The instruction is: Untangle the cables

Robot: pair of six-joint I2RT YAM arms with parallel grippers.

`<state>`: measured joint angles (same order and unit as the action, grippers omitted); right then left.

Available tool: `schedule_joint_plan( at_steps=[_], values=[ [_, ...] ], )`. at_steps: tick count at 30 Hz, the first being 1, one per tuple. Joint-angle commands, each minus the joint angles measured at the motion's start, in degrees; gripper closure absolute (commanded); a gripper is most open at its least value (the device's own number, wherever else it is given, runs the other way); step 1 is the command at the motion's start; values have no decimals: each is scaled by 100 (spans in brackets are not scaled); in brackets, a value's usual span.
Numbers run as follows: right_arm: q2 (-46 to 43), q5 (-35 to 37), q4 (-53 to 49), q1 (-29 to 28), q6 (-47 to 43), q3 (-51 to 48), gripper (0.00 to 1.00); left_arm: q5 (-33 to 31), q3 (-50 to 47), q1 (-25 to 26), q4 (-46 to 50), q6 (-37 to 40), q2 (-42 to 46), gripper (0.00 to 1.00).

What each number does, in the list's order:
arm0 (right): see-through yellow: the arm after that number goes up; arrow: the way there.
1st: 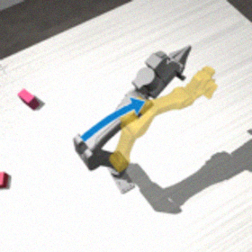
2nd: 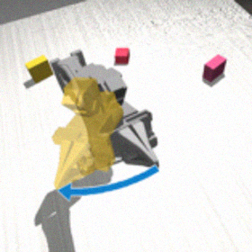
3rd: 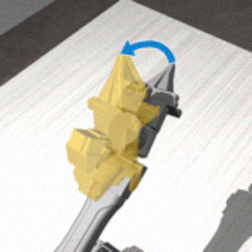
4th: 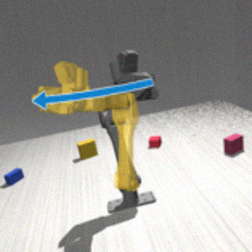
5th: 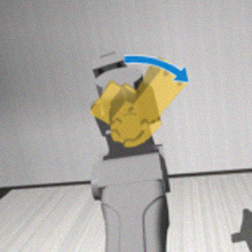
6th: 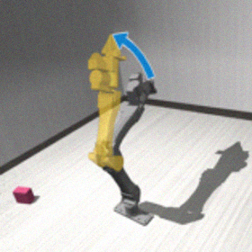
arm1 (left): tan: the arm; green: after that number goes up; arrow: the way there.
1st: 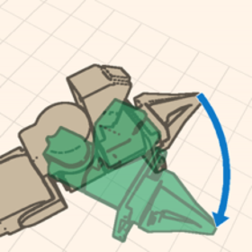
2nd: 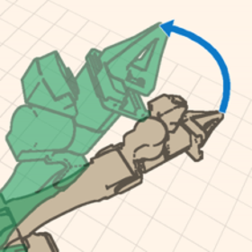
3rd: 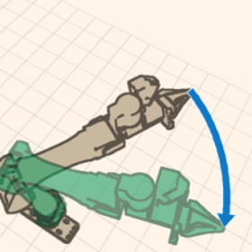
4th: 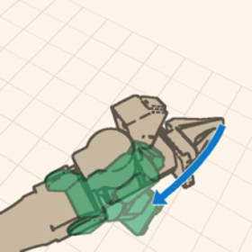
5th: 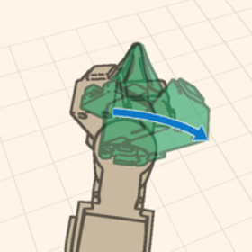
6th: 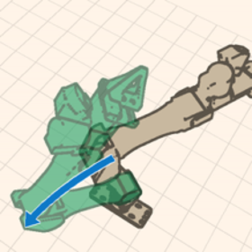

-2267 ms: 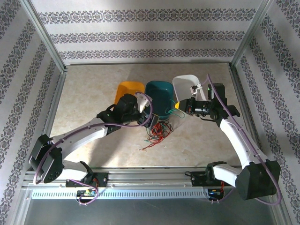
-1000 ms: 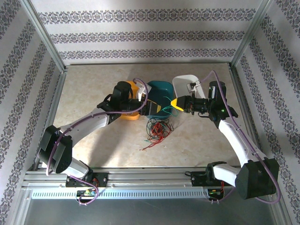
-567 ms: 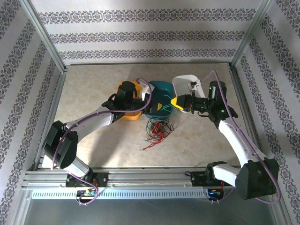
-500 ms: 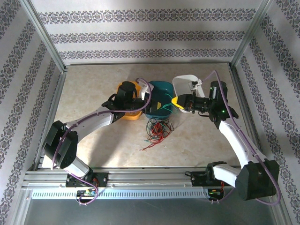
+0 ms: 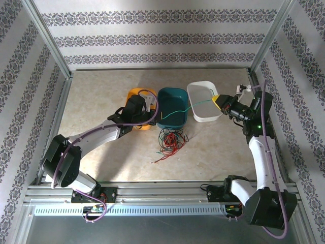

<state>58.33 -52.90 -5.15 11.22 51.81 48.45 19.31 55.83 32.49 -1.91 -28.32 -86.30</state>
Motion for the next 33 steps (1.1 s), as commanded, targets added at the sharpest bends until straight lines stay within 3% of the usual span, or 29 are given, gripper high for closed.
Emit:
schedule_joint_plan(
  at_steps=[1,9,14,20,24,27,33],
  values=[
    [-76,367,259,352,133,56,100,-447,-202,-168,622,-12,150,100],
    [71,554,79,475,-21,351,100,-88,-266,-227,235,-64,294,100],
    [4,1170,-341,525,-306,427,100,219,-579,-512,-415,-552,454,100],
    [120,1685,-1520,-560,-1672,786,100,580,-484,-542,-618,-619,579,100],
    [244,1540,-1689,-1304,-2030,668,100,644,-251,-538,-460,-457,566,100],
    [324,1823,-1954,-1729,-2303,639,100,632,-154,-542,-428,-403,536,100],
    [567,1995,-2070,-2157,-2438,574,100,706,-91,-472,-692,-565,380,100]
  ],
)
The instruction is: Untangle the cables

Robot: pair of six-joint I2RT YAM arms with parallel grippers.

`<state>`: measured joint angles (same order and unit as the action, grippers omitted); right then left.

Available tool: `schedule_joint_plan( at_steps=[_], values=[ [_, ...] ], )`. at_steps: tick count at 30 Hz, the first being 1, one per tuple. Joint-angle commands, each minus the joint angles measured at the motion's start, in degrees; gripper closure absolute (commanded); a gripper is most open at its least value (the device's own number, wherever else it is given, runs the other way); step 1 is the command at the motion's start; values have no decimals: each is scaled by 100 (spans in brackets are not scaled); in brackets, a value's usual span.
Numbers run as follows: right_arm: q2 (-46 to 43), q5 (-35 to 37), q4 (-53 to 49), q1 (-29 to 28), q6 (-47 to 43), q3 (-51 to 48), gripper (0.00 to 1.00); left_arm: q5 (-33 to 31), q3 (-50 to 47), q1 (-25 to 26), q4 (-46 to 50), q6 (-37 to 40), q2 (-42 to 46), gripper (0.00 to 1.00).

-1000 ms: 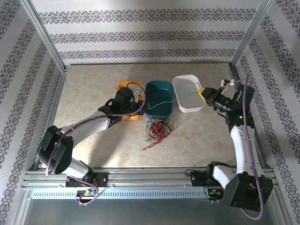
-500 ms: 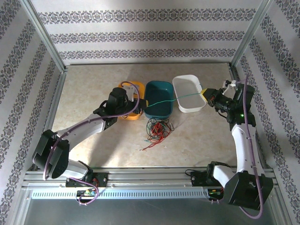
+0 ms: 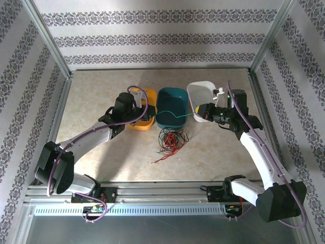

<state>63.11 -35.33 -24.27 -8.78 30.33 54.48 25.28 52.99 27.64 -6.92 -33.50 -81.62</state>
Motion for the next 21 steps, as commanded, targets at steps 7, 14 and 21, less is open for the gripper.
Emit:
schedule_joint_plan(
  at_steps=[7,14,21],
  values=[
    [140,960,-300,-300,-396,-1,100,-7,269,76,-338,-117,-203,100],
    [411,1151,-387,-524,-445,132,100,3,544,341,-452,-87,-459,100],
    [732,1292,-211,-1029,-352,229,100,126,932,722,-1280,-662,-1047,100]
  ],
)
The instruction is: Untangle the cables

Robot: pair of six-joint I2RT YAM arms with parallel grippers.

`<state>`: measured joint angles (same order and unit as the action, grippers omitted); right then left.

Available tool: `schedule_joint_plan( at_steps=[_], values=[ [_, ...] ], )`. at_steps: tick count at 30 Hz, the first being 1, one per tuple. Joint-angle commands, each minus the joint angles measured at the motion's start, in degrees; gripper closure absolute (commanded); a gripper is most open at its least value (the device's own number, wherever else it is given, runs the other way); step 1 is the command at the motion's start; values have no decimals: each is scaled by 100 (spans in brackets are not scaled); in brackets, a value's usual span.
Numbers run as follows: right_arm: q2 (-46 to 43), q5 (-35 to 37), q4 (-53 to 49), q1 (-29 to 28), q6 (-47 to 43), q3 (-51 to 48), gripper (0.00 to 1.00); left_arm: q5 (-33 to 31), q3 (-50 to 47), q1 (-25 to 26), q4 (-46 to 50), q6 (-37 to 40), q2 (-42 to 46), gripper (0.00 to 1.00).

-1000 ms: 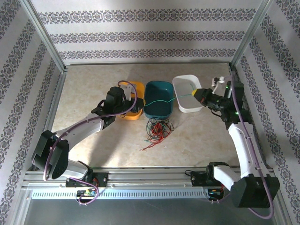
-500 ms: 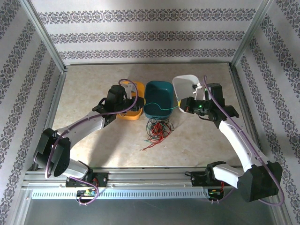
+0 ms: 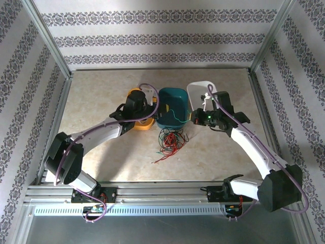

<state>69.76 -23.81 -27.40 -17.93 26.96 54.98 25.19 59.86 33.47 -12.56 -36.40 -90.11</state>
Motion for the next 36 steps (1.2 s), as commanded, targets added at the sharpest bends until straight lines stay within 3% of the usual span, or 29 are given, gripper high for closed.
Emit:
schedule_joint_plan(
  at_steps=[1,4,5,7,10,13,18,21,29,36],
  values=[
    [67,132,146,-108,40,156,100,140,284,159,-810,-441,-262,100],
    [-21,55,287,59,160,105,100,102,308,168,-1037,-609,-359,100],
    [-49,8,317,150,203,91,100,40,324,168,-983,-565,-344,94],
    [-93,-139,387,435,318,50,100,-183,260,160,-884,-455,-238,59],
    [-129,-357,514,913,463,-4,100,-650,52,125,-791,-350,39,24],
    [-79,-363,580,1403,555,33,100,-1279,-241,65,-758,-341,373,6],
    [108,-96,1027,2066,837,147,100,-2439,-573,-16,-283,-242,816,1],
    [324,-55,1297,2347,1057,257,100,-2686,-638,-77,63,-161,947,1],
    [1482,357,1391,2370,946,779,100,-2599,-774,-87,219,-251,970,1],
    [2814,1108,409,1923,423,1885,100,-2493,-861,-78,166,-280,933,1]
  ],
)
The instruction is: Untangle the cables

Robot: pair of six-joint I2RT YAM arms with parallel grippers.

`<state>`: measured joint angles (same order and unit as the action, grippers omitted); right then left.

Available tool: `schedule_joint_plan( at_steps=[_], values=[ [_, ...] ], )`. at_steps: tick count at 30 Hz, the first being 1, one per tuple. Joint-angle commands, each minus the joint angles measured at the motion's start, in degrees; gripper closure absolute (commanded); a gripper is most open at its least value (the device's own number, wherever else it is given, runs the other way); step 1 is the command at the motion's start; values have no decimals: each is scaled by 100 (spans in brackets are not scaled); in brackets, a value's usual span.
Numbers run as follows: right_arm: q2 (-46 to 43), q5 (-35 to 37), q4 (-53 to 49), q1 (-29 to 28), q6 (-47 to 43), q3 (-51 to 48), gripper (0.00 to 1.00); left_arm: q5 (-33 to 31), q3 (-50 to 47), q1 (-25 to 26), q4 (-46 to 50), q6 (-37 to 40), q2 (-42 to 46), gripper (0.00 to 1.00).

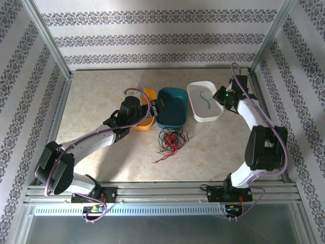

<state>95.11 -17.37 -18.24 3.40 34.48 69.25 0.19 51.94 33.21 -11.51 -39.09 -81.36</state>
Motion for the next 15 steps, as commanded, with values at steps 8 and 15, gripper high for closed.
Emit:
schedule_joint_plan(
  at_steps=[8,15],
  values=[
    [1160,1129,-1563,-527,-644,1294,100,132,-97,-52,70,32,43,1],
    [1431,1416,-1892,-706,-840,1483,100,184,-21,-52,130,117,-9,1]
  ],
)
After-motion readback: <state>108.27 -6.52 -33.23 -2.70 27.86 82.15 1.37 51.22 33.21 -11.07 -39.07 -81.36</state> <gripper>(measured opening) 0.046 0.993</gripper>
